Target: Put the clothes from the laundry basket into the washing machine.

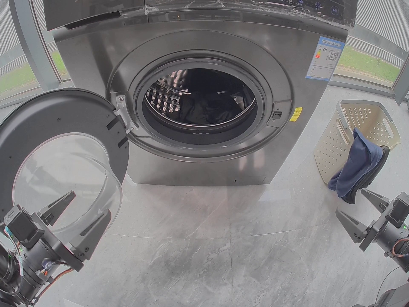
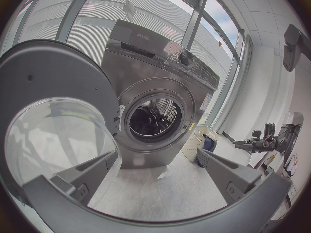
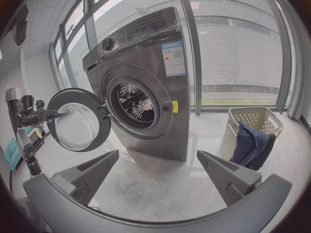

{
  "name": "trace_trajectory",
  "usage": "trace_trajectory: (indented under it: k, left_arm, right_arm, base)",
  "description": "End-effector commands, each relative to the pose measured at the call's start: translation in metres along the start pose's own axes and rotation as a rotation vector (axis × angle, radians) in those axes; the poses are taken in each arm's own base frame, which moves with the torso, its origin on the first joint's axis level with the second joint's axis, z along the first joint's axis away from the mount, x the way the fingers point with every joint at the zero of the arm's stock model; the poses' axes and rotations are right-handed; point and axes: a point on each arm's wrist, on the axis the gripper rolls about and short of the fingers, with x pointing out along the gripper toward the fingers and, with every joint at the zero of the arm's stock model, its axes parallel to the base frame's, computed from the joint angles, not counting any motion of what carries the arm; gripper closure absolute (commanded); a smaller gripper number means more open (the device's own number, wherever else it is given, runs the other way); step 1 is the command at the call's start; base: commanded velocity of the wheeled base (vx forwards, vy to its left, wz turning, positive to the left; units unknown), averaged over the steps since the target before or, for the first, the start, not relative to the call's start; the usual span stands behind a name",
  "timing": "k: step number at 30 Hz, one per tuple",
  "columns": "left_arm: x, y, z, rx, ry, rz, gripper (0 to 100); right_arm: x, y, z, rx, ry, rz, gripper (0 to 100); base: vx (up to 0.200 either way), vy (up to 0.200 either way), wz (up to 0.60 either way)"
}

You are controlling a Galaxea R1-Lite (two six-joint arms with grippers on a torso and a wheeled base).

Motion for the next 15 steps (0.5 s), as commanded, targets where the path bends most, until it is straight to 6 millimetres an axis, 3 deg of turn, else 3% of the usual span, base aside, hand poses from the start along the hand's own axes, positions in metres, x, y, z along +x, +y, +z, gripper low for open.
trace_trajectory:
  k: [1,4,10,13,15]
  left_arm:
    - [-0.016,0.007,0.002,0.006,-0.017,0.024,0]
    - [-0.024,0.01,0.003,0.005,-0.02,0.041,0]
    - [-0.049,0.018,0.001,0.012,-0.01,0.039,0]
    - [-0.061,0.021,-0.001,0.012,-0.005,0.024,0]
    - [-0.07,0.023,-0.004,0.016,-0.005,0.008,0]
  right_arm:
    - [-0.02,-0.005,-0.001,0.002,-0.02,-0.028,0]
    - [-0.03,-0.006,-0.001,0.001,-0.028,-0.036,0]
    - [-0.048,-0.01,-0.002,0.001,-0.047,-0.086,0]
    - [-0.06,-0.011,-0.006,0.001,-0.05,-0.1,0]
    - [-0.068,-0.011,-0.008,0.001,-0.053,-0.104,0]
  base:
    - [0.0,0.0,0.0]
    - [-0.2,0.0,0.0]
    - [0.0,0.0,0.0]
    - [-0.2,0.0,0.0]
    - [0.0,0.0,0.0]
